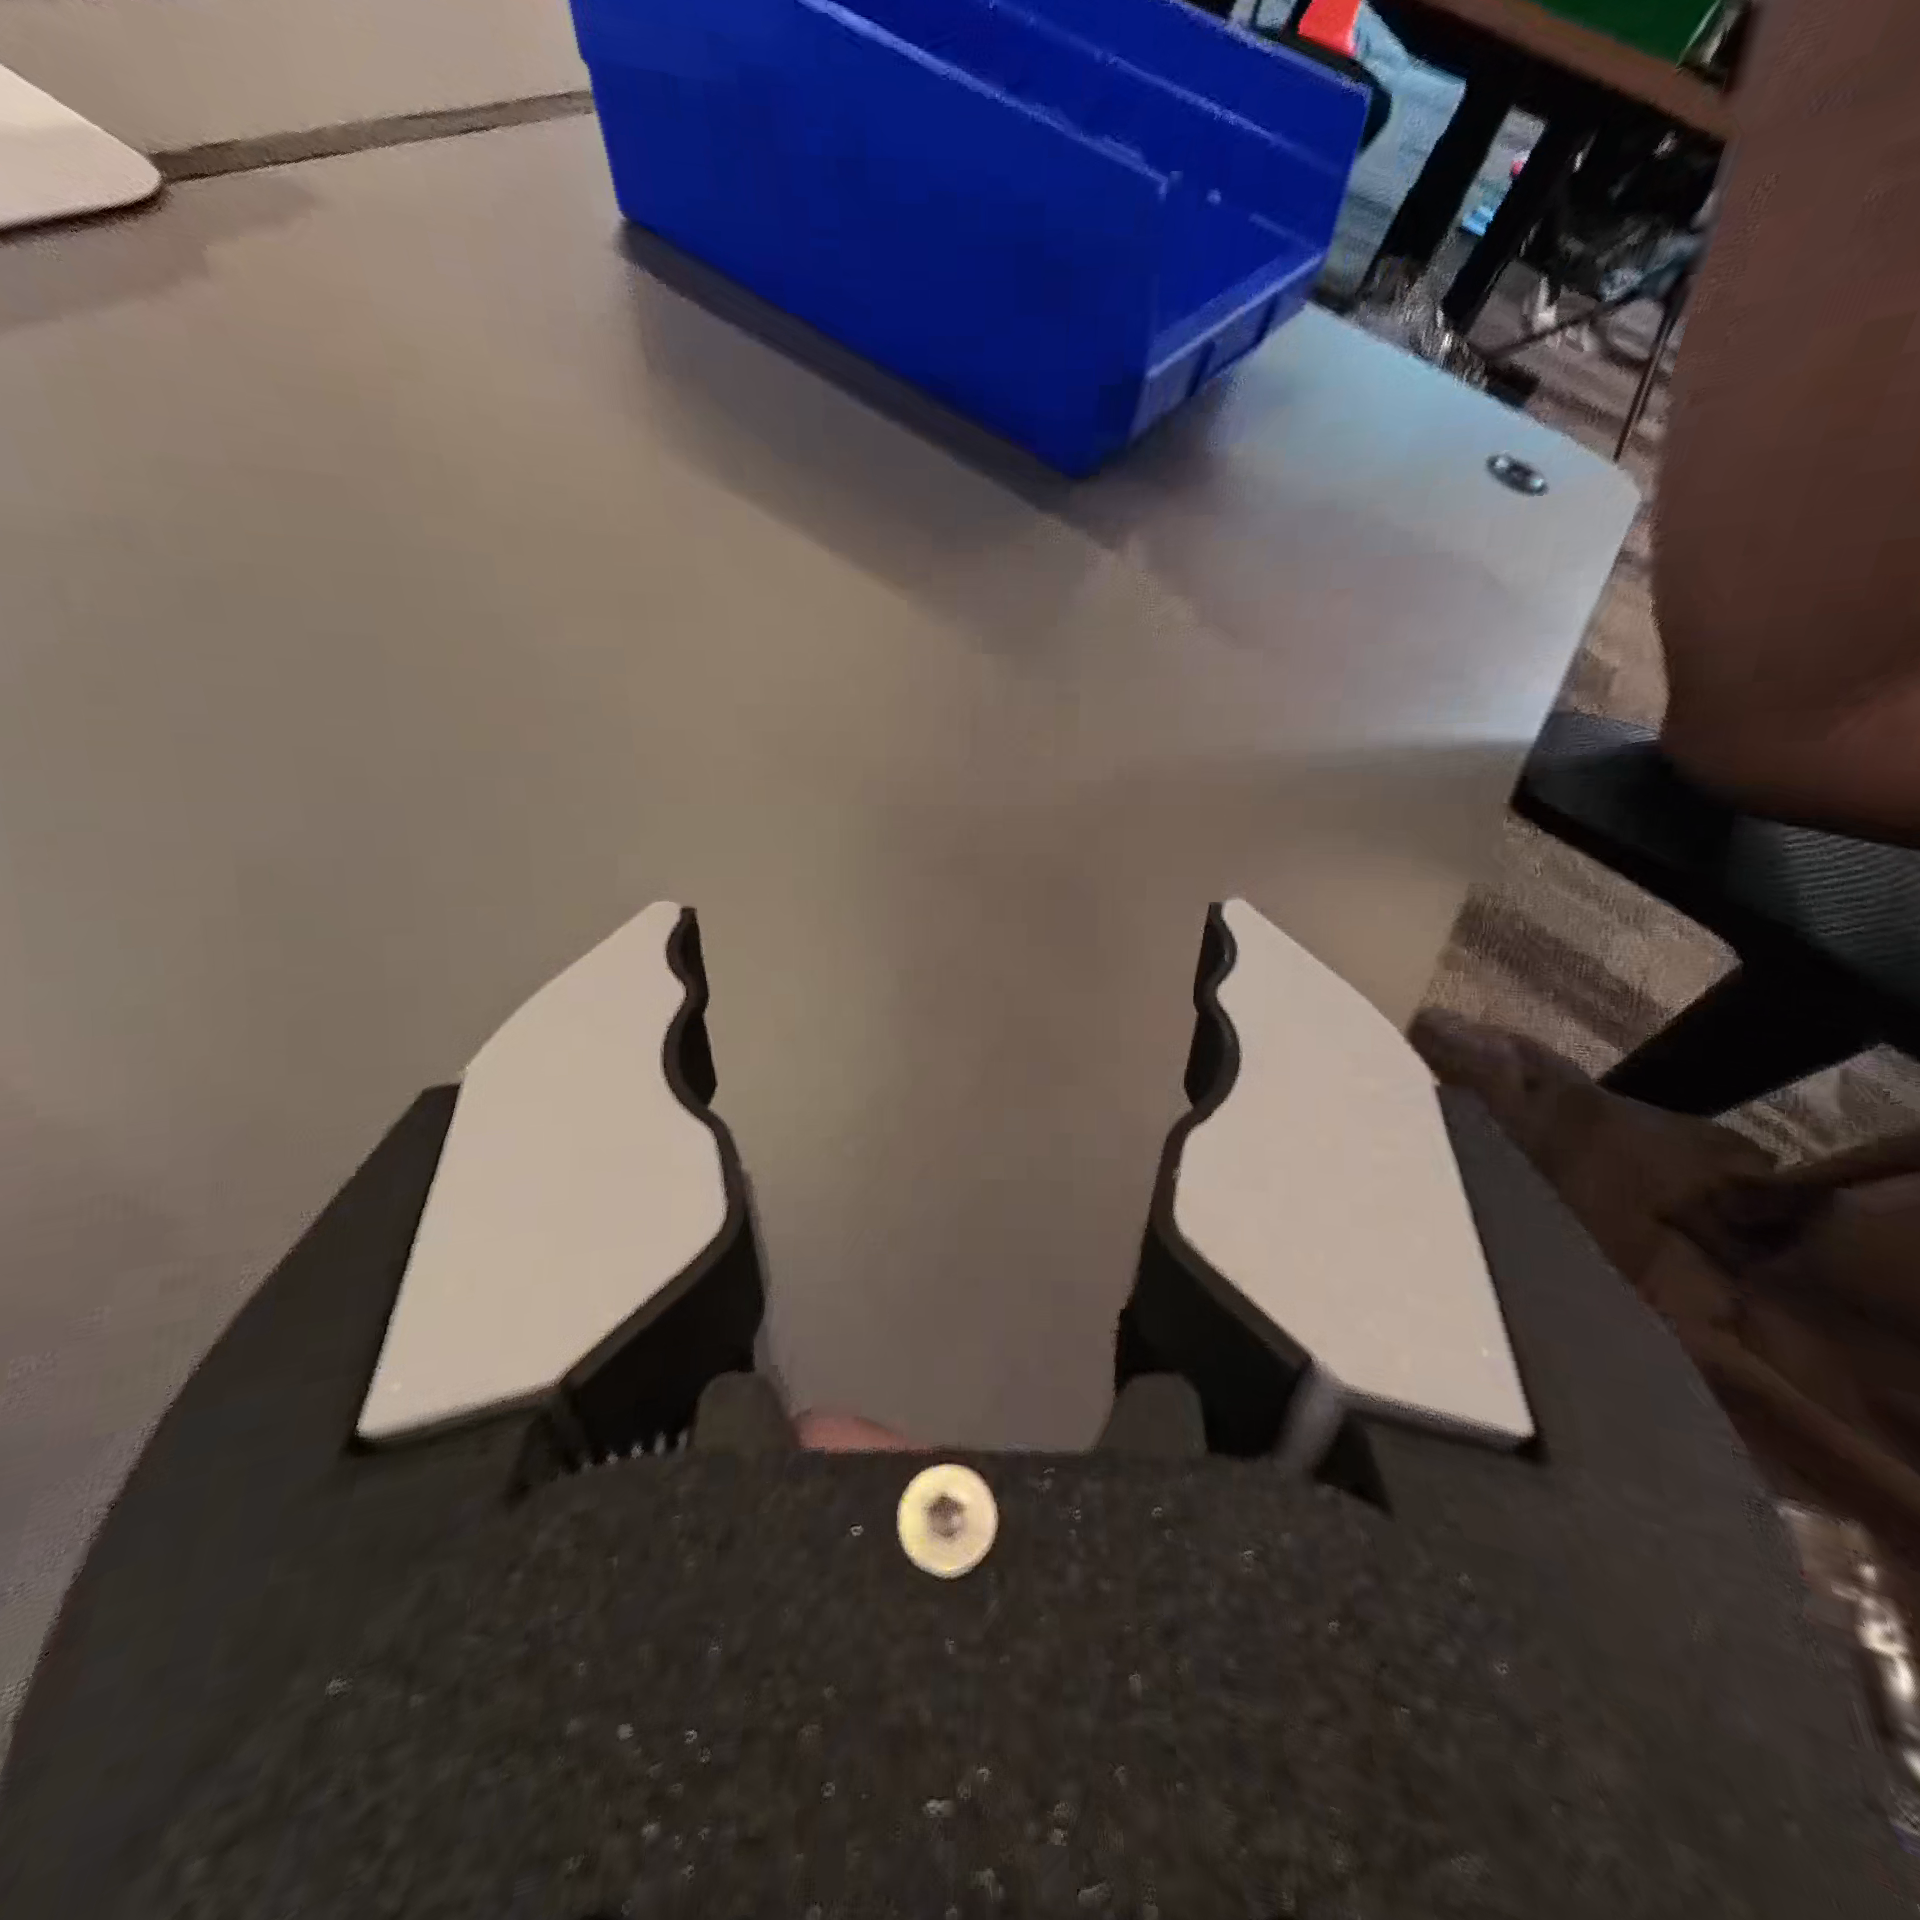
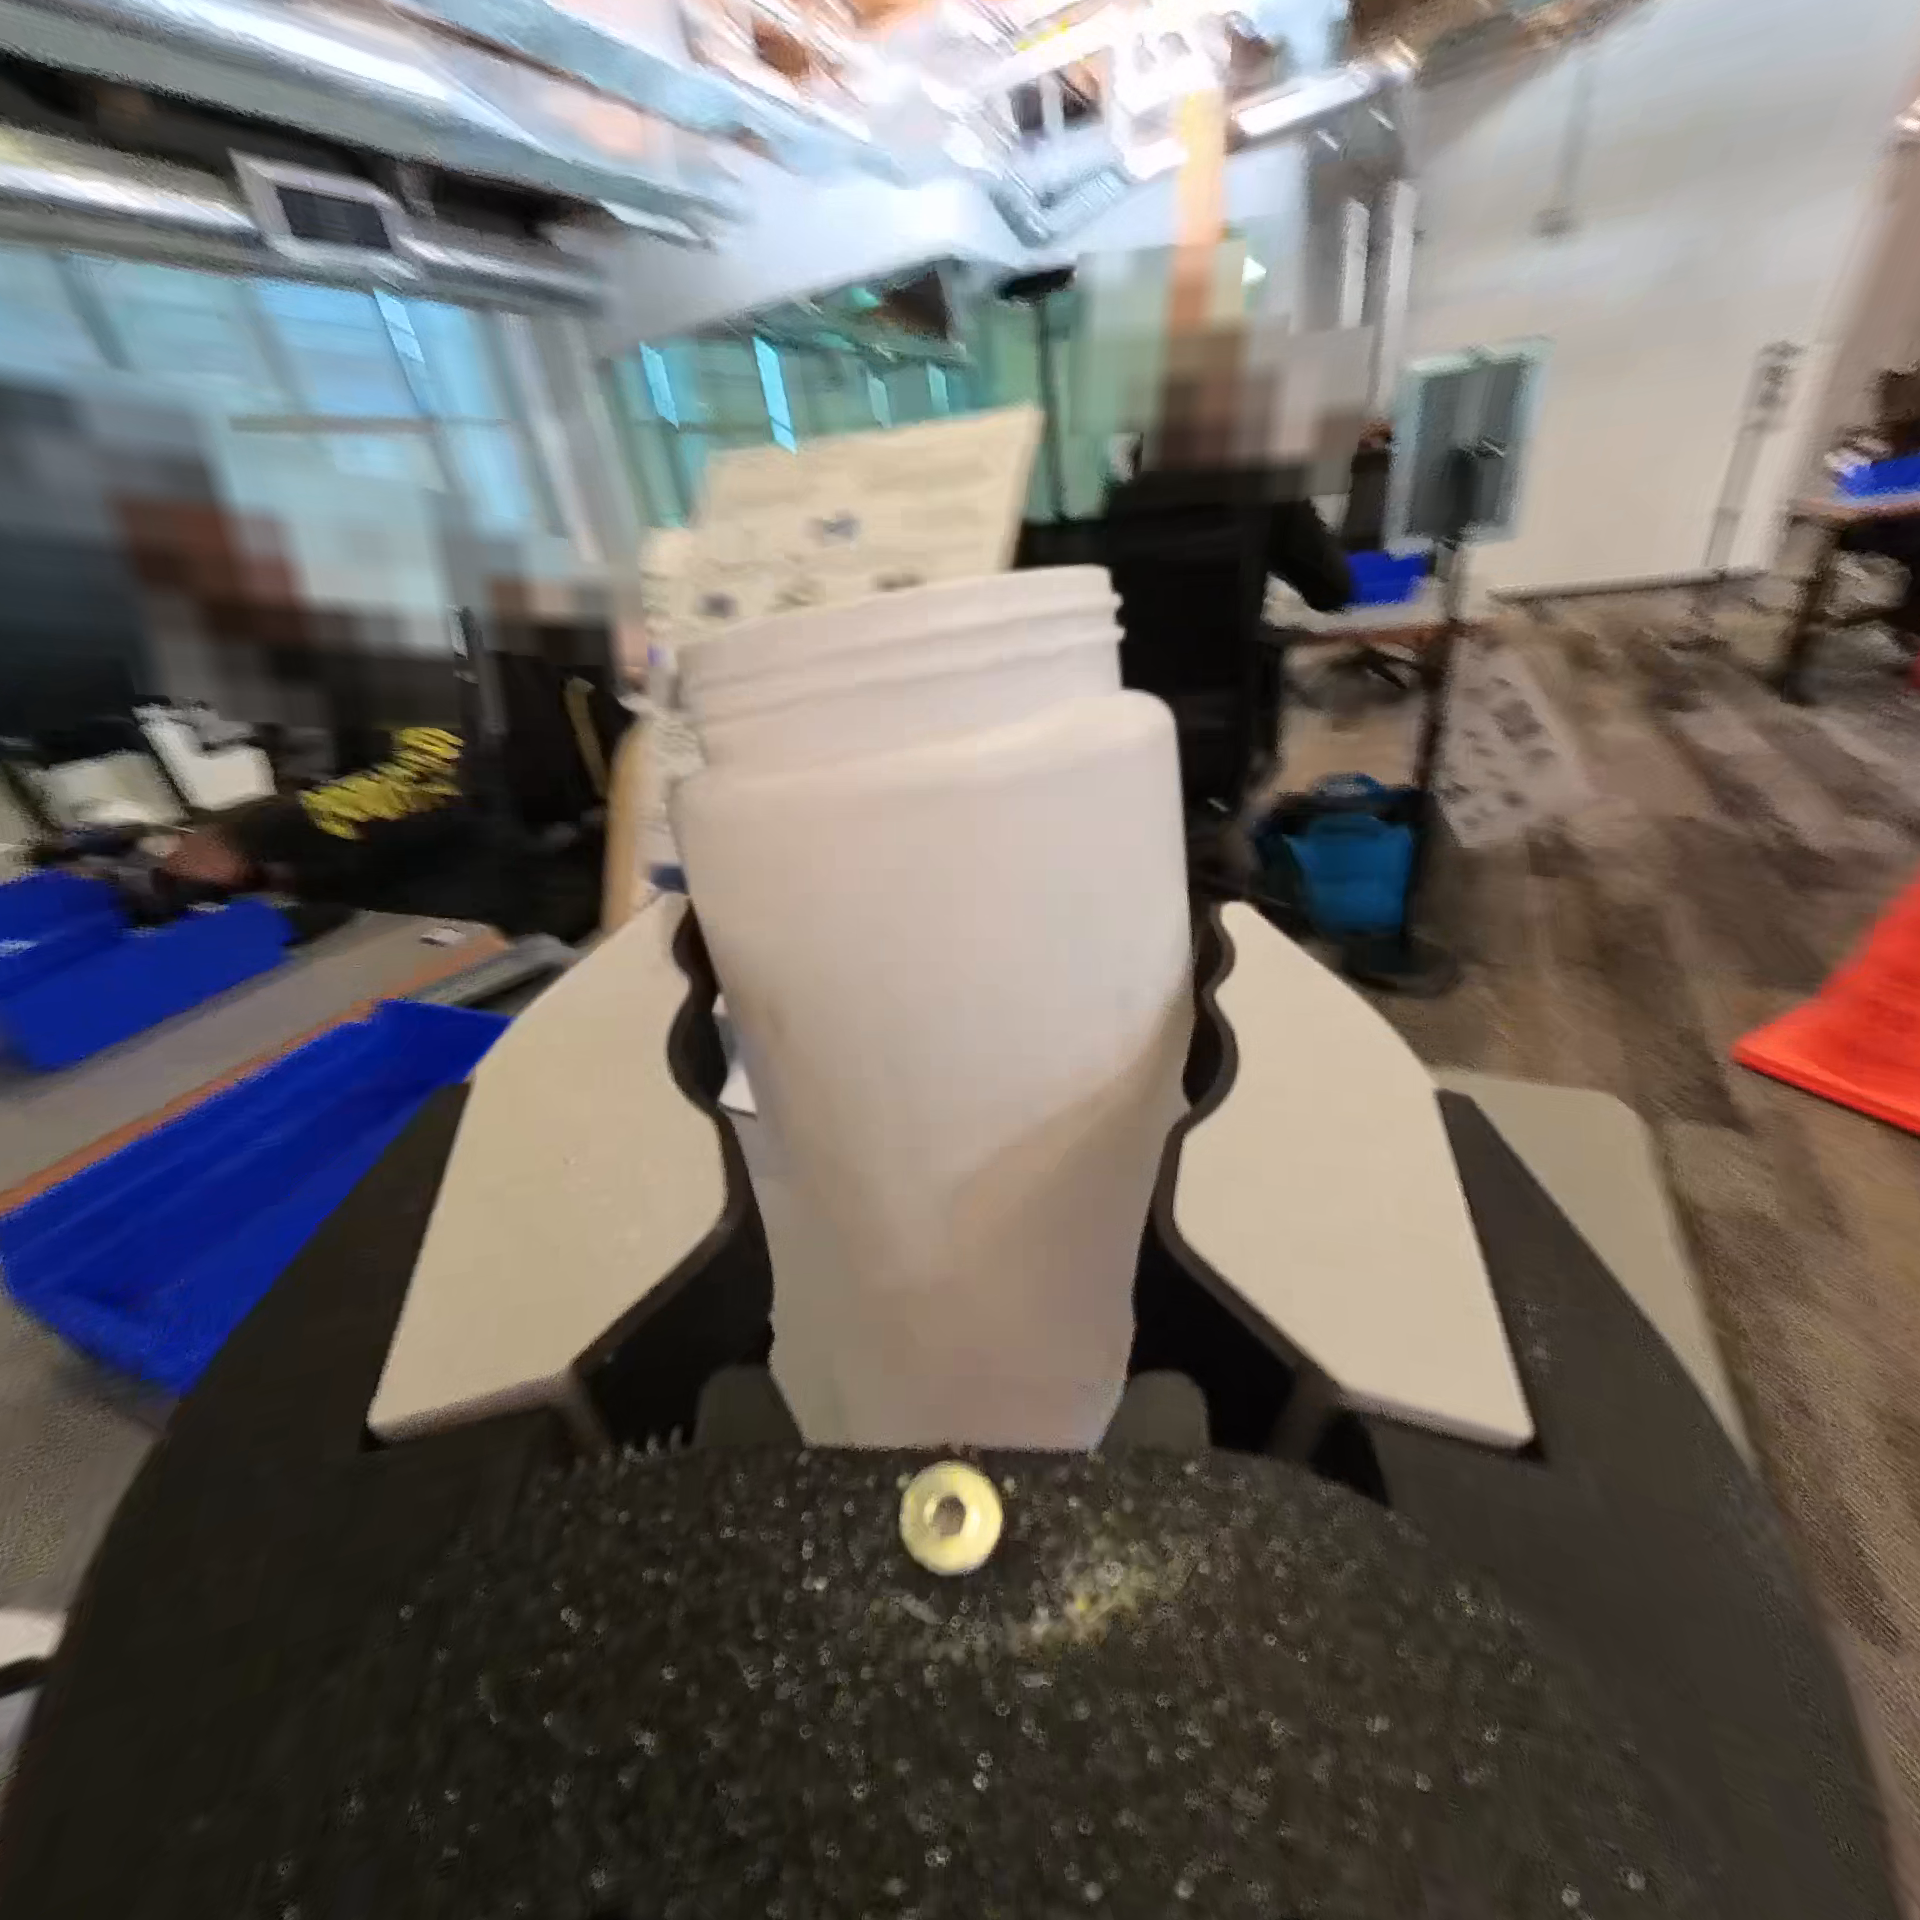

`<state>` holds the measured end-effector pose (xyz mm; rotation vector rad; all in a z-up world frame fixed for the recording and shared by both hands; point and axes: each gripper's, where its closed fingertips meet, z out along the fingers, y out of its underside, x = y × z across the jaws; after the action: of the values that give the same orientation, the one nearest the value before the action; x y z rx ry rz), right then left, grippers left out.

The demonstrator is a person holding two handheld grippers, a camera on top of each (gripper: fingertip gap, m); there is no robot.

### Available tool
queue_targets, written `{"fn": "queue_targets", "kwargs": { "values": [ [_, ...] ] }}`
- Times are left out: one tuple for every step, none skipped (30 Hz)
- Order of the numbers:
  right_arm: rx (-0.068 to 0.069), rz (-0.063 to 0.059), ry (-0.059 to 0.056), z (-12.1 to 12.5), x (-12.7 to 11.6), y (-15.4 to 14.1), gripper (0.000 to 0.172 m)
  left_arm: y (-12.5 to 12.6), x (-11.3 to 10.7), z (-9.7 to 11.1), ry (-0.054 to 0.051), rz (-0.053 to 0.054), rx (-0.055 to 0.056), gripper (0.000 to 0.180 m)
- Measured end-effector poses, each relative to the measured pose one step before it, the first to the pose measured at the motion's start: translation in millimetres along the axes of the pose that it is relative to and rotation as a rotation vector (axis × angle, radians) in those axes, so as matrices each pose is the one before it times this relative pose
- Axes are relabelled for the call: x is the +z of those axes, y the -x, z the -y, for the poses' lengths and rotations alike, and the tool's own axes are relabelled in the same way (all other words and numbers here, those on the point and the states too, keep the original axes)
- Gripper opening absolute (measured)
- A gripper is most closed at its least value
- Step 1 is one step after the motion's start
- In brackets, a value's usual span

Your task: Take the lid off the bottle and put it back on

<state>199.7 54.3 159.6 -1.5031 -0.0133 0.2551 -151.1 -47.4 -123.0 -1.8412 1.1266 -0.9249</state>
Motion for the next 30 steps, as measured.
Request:
{"fn": "queue_targets", "kwargs": {
  "values": [
    [-0.005, -0.0611, 0.053, -8.2, -2.48, -16.94, 0.088, -5.84, -6.49, -1.07, -0.0281, 0.0153, 0.0048, 0.087],
    [-0.0044, -0.0532, 0.0557, -10.06, 0.12, -15.52, 0.088, -3.67, -5.22, -1.77, -0.0202, 0.0216, 0.0172, 0.085],
    [-0.0024, -0.0419, 0.0547, -10.99, 2.47, -13.35, 0.088, -1.64, -3.66, -2.84, -0.011, 0.0283, 0.0286, 0.084],
    [0.0035, -0.0345, 0.061, -12.38, 4.37, -11.43, 0.088, -0.34, -2.15, -3.83, -0.005, 0.029, 0.0329, 0.084],
    [0.0028, -0.0243, 0.0688, -13.59, 6.47, -9.1, 0.088, -0.47, -0.75, -3.81, -0.0007, 0.0192, 0.0242, 0.082],
    [-0.0006, -0.016, 0.0739, -14.49, 8.2, -6.76, 0.088, -1.82, 0.64, -3.6, 0.0062, 0.0006, 0.0094, 0.08],
    [-0.0017, -0.0124, 0.0717, -14.11, 9.58, -5.16, 0.088, -2.47, 1.93, -3.21, 0.0134, -0.0138, -0.0038, 0.08],
    [-0.0065, -0.0092, 0.0713, -13.82, 10.54, -3.31, 0.088, -2.01, 2.49, -2.2, 0.0137, -0.0176, -0.014, 0.081],
    [-0.0118, -0.0123, 0.0672, -12.33, 10.93, -2.75, 0.088, -1.8, 2.23, -1.33, 0.0071, -0.0195, -0.0184, 0.082],
    [-0.0122, -0.0205, 0.051, -9.58, 10.71, -2.95, 0.087, -1.58, 1.79, -1.13, 0.0036, -0.0195, -0.0173, 0.082],
    [-0.0102, -0.0249, 0.039, -7.5, 10.19, -3.0, 0.087, -1.1, 1.38, -1.85, 0.0066, -0.0155, -0.0117, 0.082],
    [-0.0076, -0.0227, 0.0298, -5.87, 9.67, -2.46, 0.087, -0.14, 0.92, -2.11, 0.0097, -0.007, -0.0042, 0.081],
    [-0.0073, -0.0123, 0.0354, -6.31, 9.2, -0.54, 0.087, 0.36, 0.54, -1.49, 0.0086, -0.0009, 0.0007, 0.081],
    [-0.0105, -0.0102, 0.0485, -7.46, 8.5, -0.01, 0.087, 0.07, -0.13, -0.27, 0.0025, -0.0022, 0.0024, 0.081],
    [-0.0187, -0.0158, 0.0519, -7.38, 7.52, -0.27, 0.087, -0.11, -0.64, 0.48, -0.0036, -0.0028, 0.0017, 0.081],
    [-0.0278, -0.026, 0.0449, -5.99, 6.1, -0.85, 0.086, 0.04, -0.62, 0.27, -0.0033, -0.0017, -0.0002, 0.08],
    [-0.0275, -0.0419, 0.0389, -4.62, 4.36, -2.66, 0.085, 0.26, -0.47, 0.06, -0.001, -0.0017, -0.0017, 0.079],
    [-0.0235, -0.0206, 0.0347, -3.41, 3.47, 1.0, 0.085, -0.11, -0.32, -0.22, 0.0001, -0.0041, -0.0005, 0.079],
    [-0.0318, -0.0204, -0.0014, 1.79, 1.55, 1.89, 0.085, -0.09, -0.2, -0.14, 0.0007, -0.0025, 0.0011, 0.079],
    [-0.0202, -0.0168, 0.0098, 0.91, 0.98, 2.91, 0.085, 0.05, 0.03, -0.05, 0.0004, 0.0004, 0.0017, 0.079],
    [-0.0239, -0.017, 0.0047, 1.8, 0.83, 3.32, 0.085, -0.39, 0.02, 0.02, 0.0005, -0.0017, 0.0027, 0.079],
    [-0.0248, -0.0147, -0.0035, 2.79, 1.44, 3.69, 0.085, -0.87, 0.03, 0.35, -0.0014, -0.0017, 0.0033, 0.079],
    [-0.023, -0.0131, -0.0097, 3.4, 2.18, 3.5, 0.085, -1.21, -0.17, 1.17, -0.0059, -0.0007, 0.0034, 0.078],
    [-0.0188, -0.0113, -0.0164, 3.71, 2.81, 3.01, 0.085, -2.33, -0.45, 1.75, -0.0082, -0.0051, 0.004, 0.078],
    [-0.0134, -0.01, -0.019, 3.84, 3.11, 2.27, 0.085, -3.01, -0.23, 1.2, -0.0054, -0.008, 0.005, 0.078],
    [-0.0083, -0.0092, -0.0202, 3.46, 3.02, 1.4, 0.085, -2.56, 0.09, 0.23, -0.0007, -0.0059, 0.0069, 0.078],
    [0.0003, -0.0088, -0.0193, 3.09, 3.05, 0.44, 0.085, -1.96, 0.52, -0.61, 0.0032, -0.0024, 0.01, 0.078],
    [0.0, -0.0099, -0.0179, 2.53, 3.42, -0.14, 0.085, -1.19, 0.68, -1.36, 0.0064, 0.0016, 0.0134, 0.078],
    [-0.0048, -0.0113, -0.0167, 1.54, 3.91, -0.41, 0.085, -0.16, 0.78, -1.47, 0.0077, 0.0065, 0.0153, 0.078],
    [-0.0106, -0.0104, -0.0098, 0.16, 4.24, 0.33, 0.085, 0.07, 0.73, -1.25, 0.007, 0.0076, 0.0138, 0.078]
  ]
}}
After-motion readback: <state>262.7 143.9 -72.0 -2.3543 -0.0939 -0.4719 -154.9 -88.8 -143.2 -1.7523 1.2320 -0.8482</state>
